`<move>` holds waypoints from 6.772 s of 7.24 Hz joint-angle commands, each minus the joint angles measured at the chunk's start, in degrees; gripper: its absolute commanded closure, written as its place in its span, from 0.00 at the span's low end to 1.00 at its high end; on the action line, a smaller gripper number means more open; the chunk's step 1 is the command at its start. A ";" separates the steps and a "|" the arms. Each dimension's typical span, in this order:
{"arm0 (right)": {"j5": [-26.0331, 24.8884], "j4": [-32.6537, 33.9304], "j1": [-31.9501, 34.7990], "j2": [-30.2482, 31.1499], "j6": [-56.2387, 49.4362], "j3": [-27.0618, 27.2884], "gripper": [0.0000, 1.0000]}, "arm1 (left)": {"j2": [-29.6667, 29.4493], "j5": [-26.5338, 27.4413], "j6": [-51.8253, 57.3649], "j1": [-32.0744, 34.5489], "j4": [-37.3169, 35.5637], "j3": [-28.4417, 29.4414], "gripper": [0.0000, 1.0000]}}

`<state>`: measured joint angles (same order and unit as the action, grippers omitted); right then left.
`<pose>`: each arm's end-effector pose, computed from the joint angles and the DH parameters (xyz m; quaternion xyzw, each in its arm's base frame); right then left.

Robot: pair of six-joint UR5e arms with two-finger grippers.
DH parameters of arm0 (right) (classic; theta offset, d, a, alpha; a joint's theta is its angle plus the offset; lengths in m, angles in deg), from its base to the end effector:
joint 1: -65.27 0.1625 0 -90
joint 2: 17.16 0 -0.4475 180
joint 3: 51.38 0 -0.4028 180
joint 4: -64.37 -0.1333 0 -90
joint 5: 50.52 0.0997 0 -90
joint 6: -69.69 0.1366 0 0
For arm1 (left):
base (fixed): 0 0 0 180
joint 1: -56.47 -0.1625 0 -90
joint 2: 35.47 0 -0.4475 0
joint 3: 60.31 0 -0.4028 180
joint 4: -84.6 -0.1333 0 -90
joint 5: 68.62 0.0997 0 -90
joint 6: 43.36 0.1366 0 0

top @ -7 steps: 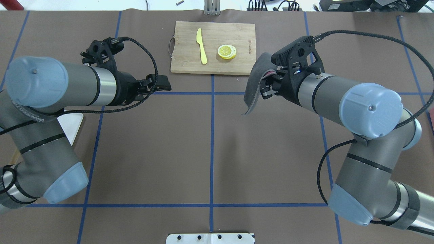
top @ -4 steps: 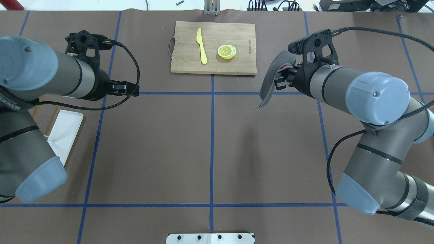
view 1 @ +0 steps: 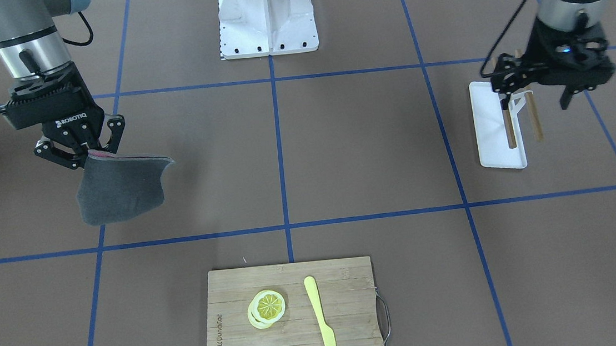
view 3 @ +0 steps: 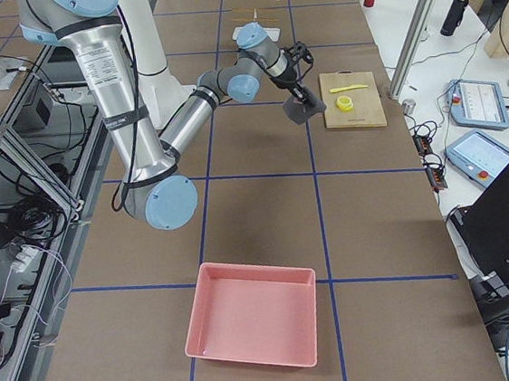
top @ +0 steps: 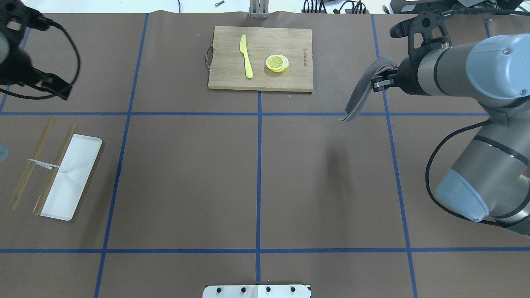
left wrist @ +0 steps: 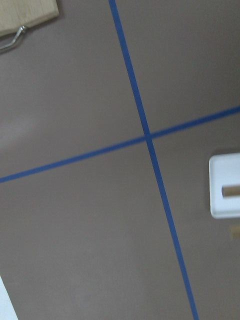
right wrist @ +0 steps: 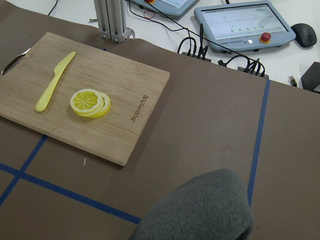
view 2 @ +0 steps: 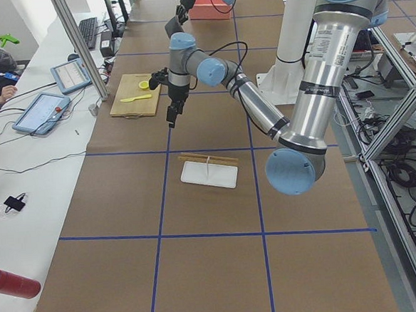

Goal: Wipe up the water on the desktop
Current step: 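Lower the towel with the right gripper onto the table near the pink bin, then wipe the towel across the table with the right gripper toward the center, then wipe the towel back and forth over the table with the right gripper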

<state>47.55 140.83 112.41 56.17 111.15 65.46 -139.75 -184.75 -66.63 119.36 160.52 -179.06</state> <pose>-0.3165 -0.5088 0.3038 0.3116 -0.3656 -0.0443 0.8760 0.1862 -0.5242 0.3804 0.1272 0.3017 0.0881 0.9408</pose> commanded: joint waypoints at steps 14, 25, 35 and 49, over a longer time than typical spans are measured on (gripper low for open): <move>2.83 2.03 5.35 17.32 -17.03 -15.21 1.00 | 23.95 -17.02 32.06 30.62 7.05 15.65 0.01; -0.07 2.73 -14.45 2.12 15.91 -13.51 1.00 | 23.07 -16.93 32.15 30.71 7.05 15.74 0.01; 1.12 2.21 -2.57 26.63 -7.74 -3.63 1.00 | 23.07 -17.02 32.23 30.62 7.05 15.65 0.01; -5.08 1.94 -20.97 32.09 19.50 4.62 1.00 | 23.68 -17.02 32.23 30.62 7.05 15.65 0.01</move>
<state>42.44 142.95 89.03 82.23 135.70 69.18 -116.17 -201.81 -34.40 149.98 167.57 -163.31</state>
